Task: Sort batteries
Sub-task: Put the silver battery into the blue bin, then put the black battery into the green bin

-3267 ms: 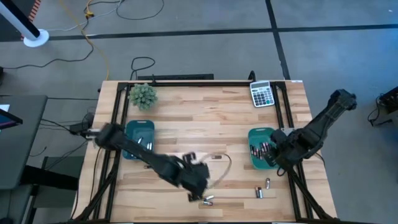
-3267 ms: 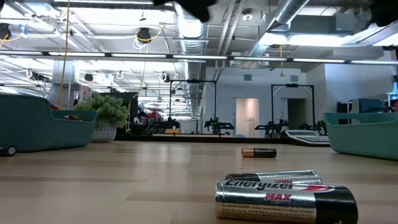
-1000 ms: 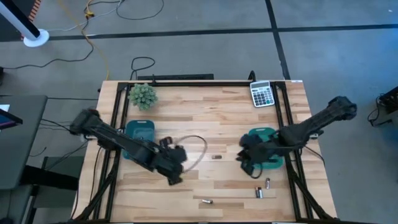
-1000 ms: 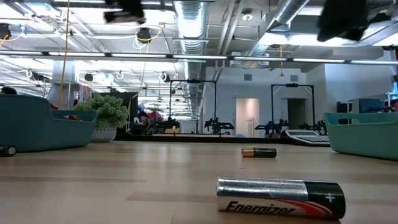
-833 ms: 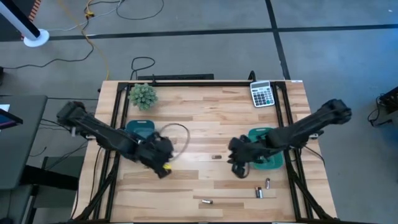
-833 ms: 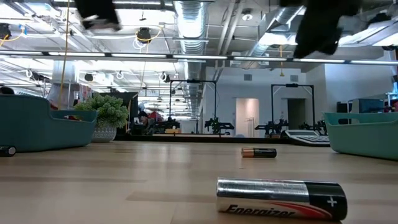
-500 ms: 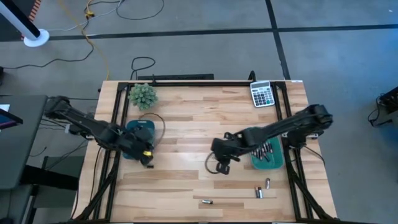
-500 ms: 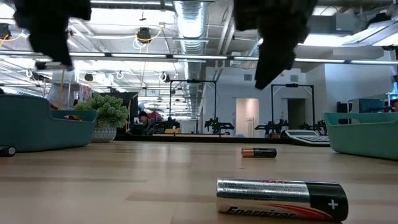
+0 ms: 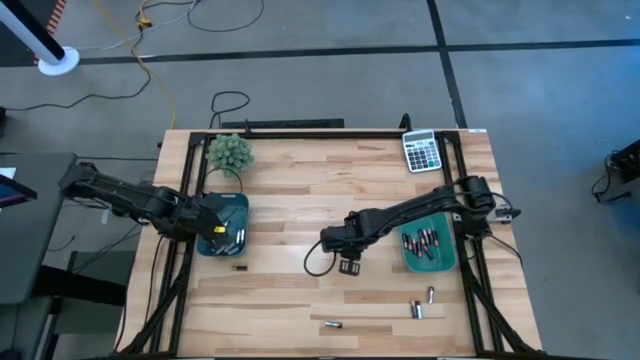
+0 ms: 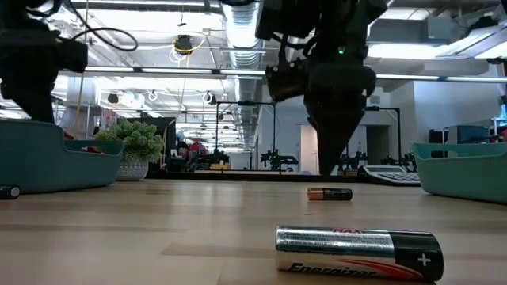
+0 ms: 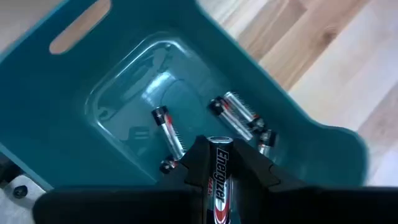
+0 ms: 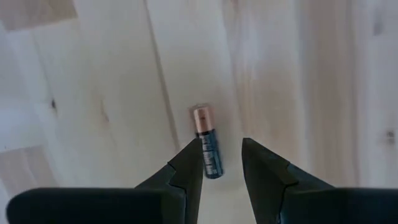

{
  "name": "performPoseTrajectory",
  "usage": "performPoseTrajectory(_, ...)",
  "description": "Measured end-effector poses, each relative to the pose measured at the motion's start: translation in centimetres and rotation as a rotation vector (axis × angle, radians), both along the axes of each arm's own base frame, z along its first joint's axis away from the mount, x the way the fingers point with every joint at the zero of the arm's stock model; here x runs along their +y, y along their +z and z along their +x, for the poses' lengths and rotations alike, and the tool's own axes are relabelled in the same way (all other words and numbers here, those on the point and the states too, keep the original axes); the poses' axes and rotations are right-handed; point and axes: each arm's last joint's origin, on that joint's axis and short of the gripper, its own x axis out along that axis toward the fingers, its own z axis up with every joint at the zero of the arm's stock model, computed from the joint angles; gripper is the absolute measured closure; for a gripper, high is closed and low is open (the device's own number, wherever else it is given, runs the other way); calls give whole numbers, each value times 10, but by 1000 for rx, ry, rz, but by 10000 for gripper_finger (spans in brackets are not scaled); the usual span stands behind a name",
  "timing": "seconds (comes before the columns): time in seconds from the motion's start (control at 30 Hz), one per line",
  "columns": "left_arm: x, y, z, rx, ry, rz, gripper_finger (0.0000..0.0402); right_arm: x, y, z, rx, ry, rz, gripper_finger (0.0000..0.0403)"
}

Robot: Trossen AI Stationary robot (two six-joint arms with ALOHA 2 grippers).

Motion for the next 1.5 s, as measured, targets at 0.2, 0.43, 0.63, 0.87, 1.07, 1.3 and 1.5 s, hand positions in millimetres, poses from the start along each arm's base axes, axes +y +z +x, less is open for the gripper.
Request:
performPoseTrajectory(0.2, 4, -14, -8, 6, -22, 1, 365, 2, -12, 2, 46, 25, 29, 275)
performPoseTrajectory(0.43, 4, -18, -9, 19, -51, 17, 364, 1, -33, 8, 78, 19, 29, 276)
performPoseTrajectory(0.63, 4, -17, -7, -4, -67, 15, 305, 3, -53, 10, 142, 14, 59, 304)
performPoseTrajectory(0.87, 3, -16, -6, -7, -76, 19, 285, 9, -51, 8, 134, 29, 64, 381)
performPoseTrajectory(1.07, 3, -16, -6, -7, -76, 20, 283, 6, -24, 4, 70, -41, 91, 396)
performPoseTrajectory(1.3, 2, -16, -6, -3, -90, -11, 282, -2, 45, -16, -95, -163, 37, 396)
performPoseTrajectory(1.5, 1, -13, -5, -12, -118, -40, 284, -13, 99, -53, -186, -311, -59, 394)
